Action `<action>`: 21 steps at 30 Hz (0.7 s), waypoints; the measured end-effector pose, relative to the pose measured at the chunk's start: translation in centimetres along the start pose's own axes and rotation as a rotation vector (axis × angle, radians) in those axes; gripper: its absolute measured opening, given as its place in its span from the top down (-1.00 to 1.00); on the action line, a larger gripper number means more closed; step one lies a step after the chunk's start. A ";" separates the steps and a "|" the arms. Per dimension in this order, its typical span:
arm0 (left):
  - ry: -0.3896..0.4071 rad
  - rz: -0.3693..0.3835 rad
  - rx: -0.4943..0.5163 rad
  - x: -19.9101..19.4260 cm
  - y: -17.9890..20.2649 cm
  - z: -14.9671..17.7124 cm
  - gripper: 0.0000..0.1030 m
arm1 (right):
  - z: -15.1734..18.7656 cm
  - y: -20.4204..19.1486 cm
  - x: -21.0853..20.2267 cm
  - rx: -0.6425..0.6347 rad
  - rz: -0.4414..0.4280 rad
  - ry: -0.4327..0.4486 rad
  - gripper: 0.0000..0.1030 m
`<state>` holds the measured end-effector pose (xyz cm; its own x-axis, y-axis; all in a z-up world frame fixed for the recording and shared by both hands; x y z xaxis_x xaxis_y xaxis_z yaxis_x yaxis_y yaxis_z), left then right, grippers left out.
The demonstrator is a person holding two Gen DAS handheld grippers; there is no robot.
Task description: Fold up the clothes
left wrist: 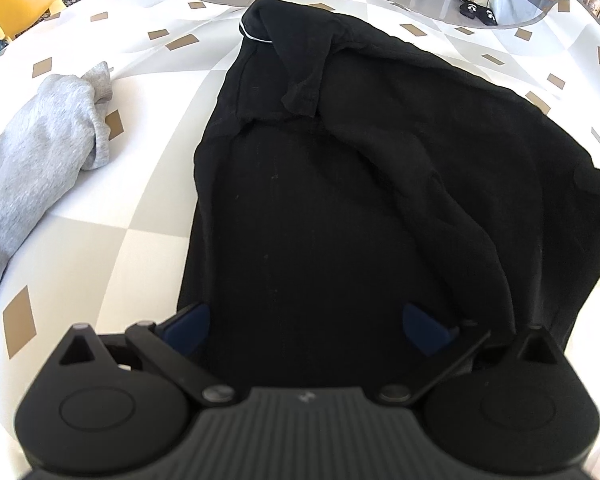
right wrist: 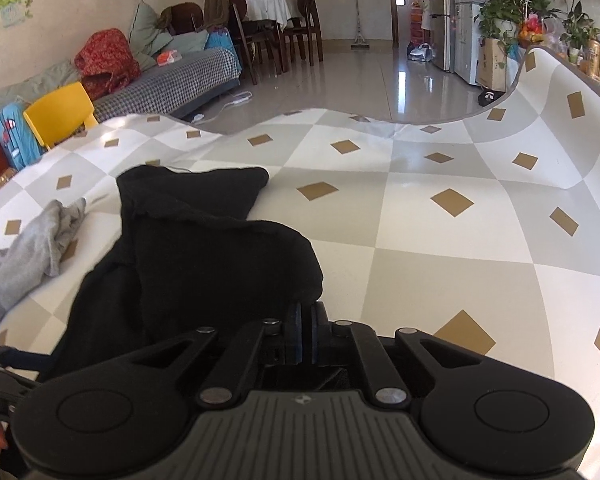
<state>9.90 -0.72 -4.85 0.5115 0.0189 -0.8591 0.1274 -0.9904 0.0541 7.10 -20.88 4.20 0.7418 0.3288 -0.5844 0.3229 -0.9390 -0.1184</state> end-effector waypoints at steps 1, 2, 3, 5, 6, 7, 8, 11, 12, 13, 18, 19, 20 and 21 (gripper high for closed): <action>0.002 -0.004 0.002 -0.1 -0.1 0.1 -1.00 | -0.2 -0.4 -0.5 0.006 -0.015 0.012 0.89; 0.005 -0.007 0.004 -0.1 -0.1 0.3 -1.00 | -0.3 -0.8 -1.1 0.012 -0.030 0.023 0.89; 0.006 -0.012 0.006 -0.2 -0.3 0.4 -1.00 | -0.5 -1.2 -1.6 0.017 -0.045 0.034 0.89; 0.009 -0.019 0.003 -0.4 -0.7 0.5 -1.00 | -0.6 -2.1 -2.5 0.016 -0.074 0.053 0.89; 0.010 -0.023 -0.002 -0.4 -0.9 0.6 -1.00 | -0.6 -2.5 -2.9 0.015 -0.089 0.060 0.89; 0.010 -0.027 -0.008 -0.4 -1.1 0.6 -1.00 | -0.6 -3.0 -3.3 0.013 -0.103 0.066 0.89; 0.010 -0.031 -0.016 -0.5 -1.4 0.6 -1.00 | -0.7 -3.5 -3.7 0.012 -0.118 0.073 0.89; 0.007 -0.043 -0.051 -0.6 -2.7 0.5 -1.00 | -0.7 -4.9 -4.9 0.008 -0.163 0.094 0.89; 0.005 -0.046 -0.067 -0.7 -3.3 0.4 -1.00 | -0.6 -5.3 -5.2 0.005 -0.177 0.097 0.89; 0.006 -0.048 -0.085 -0.8 -3.8 0.3 -1.00 | -0.6 -5.8 -5.5 0.001 -0.192 0.101 0.89; 0.024 -0.085 -0.169 -1.6 -6.8 -0.1 -1.00 | -0.6 -8.5 -6.6 -0.023 -0.277 0.113 0.89; 0.033 -0.096 -0.177 -1.9 -7.4 -0.2 -1.00 | -0.4 -9.0 -6.7 -0.030 -0.290 0.110 0.89; 0.043 -0.108 -0.185 -2.2 -7.9 -0.4 -1.00 | -0.2 -9.5 -6.8 -0.036 -0.303 0.106 0.89; 0.056 -0.121 -0.190 -2.5 -8.3 -0.5 -1.00 | 0.0 -10.0 -6.8 -0.043 -0.316 0.102 0.89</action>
<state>8.00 7.57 -2.91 0.5286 0.1483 -0.8358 0.3454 -0.9370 0.0521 -1.17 -13.75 9.36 0.6553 0.6139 -0.4401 0.5696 -0.7843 -0.2460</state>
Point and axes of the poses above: each gripper's, at about its wrist camera, not at the fingertips, and x roughly the way its jaws point, y to its right, z to its underside, the point moved 3 cm from there along x, roughly the way its jaws point, and after that the axes turned 5 degrees about y, right-handed, at the moved point
